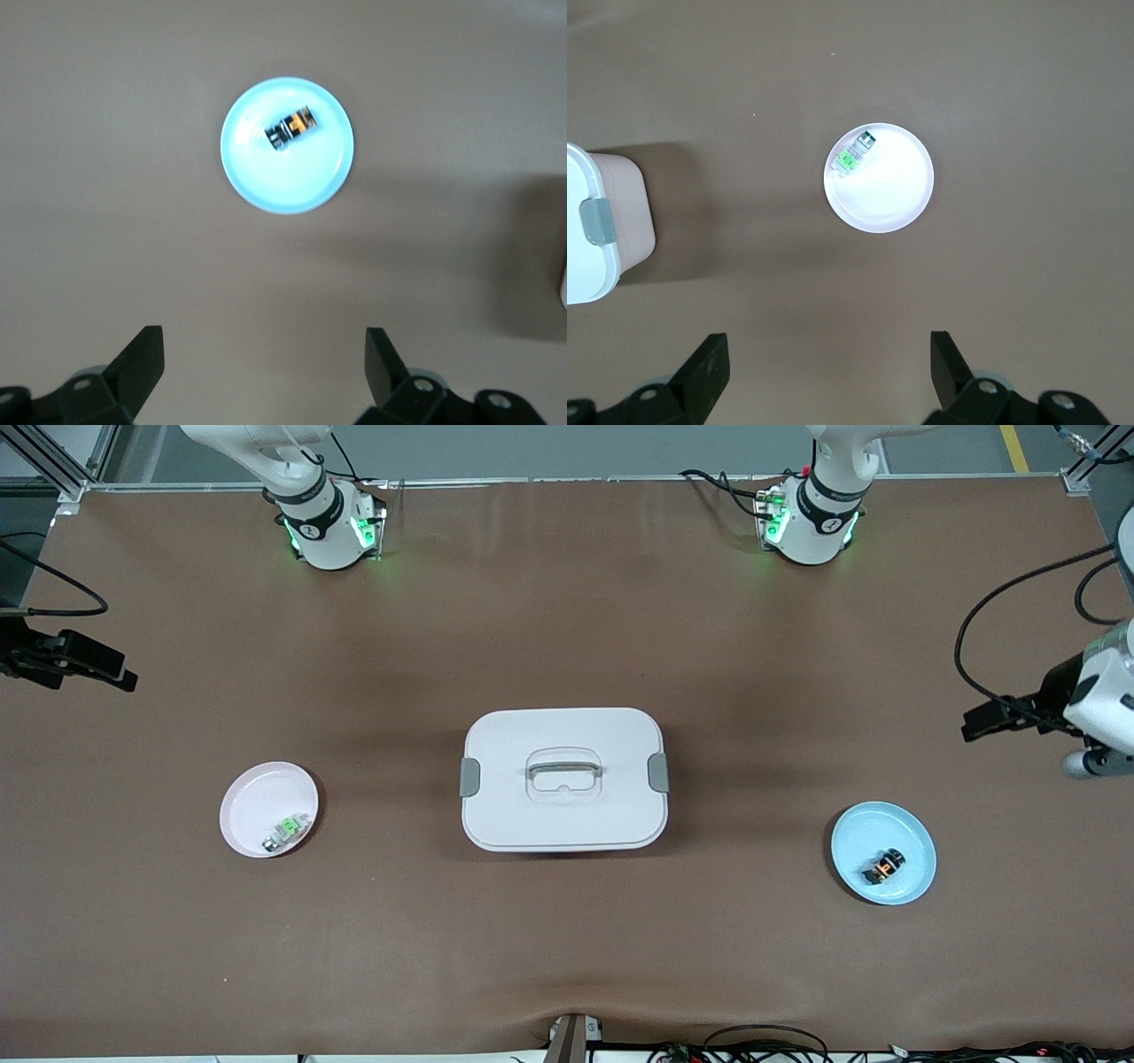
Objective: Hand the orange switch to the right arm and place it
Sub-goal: 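Move the left gripper toward the light blue plate, then lower the left gripper over the black-orange switch on the blue plate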
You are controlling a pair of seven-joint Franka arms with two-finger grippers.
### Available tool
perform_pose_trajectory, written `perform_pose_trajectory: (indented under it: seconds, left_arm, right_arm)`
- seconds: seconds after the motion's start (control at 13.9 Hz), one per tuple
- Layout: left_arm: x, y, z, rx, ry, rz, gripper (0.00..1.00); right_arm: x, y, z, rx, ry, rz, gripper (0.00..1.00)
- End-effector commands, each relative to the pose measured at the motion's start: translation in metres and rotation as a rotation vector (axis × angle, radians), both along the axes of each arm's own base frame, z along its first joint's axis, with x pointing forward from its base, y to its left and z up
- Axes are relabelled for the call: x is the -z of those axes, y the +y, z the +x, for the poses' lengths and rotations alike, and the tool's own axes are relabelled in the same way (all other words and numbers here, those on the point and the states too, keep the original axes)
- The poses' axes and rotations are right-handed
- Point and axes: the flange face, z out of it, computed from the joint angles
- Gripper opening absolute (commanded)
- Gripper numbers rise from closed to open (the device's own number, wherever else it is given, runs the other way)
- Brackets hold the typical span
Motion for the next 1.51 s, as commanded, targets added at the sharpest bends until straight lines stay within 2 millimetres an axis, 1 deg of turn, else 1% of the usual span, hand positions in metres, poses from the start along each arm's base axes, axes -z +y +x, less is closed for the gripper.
perform_pose_trajectory:
  seconds: [0.0,0.14,0.5,0.65,0.72,0.86,1.01,1.22,1.44]
  left_arm:
    - [0.028,0.011,0.020,-0.059,-0.012,0.007,1.00]
    - [0.052,0.012,0.032,-0.108,-0.013,0.002,1.00]
    - [0.107,0.013,0.051,-0.113,-0.044,-0.008,1.00]
    - [0.125,0.012,0.057,-0.158,-0.051,-0.012,1.00]
    - [0.135,0.008,0.060,-0.181,-0.051,-0.014,1.00]
    - [0.155,0.010,0.066,-0.204,-0.057,-0.019,1.00]
    - [0.173,0.012,0.069,-0.225,-0.065,-0.022,1.00]
    - [0.198,0.009,0.073,-0.298,-0.083,-0.030,1.00]
    - [0.218,0.008,0.079,-0.345,-0.104,-0.039,1.00]
  right_arm:
    - [-0.006,-0.001,-0.007,0.005,-0.002,0.005,1.00]
    - [-0.006,-0.001,-0.007,0.003,-0.002,0.004,1.00]
    - [-0.006,0.001,-0.007,-0.001,-0.001,0.001,1.00]
    - [-0.006,0.002,-0.007,-0.003,-0.002,0.001,1.00]
    - [-0.006,0.002,-0.007,-0.003,-0.002,0.001,1.00]
    - [-0.006,0.003,-0.007,-0.004,-0.002,0.001,1.00]
    - [-0.006,0.003,-0.007,-0.006,-0.002,0.001,1.00]
    - [-0.006,0.004,-0.007,-0.007,-0.002,0.001,1.00]
    - [-0.005,0.005,-0.006,-0.009,-0.002,0.001,1.00]
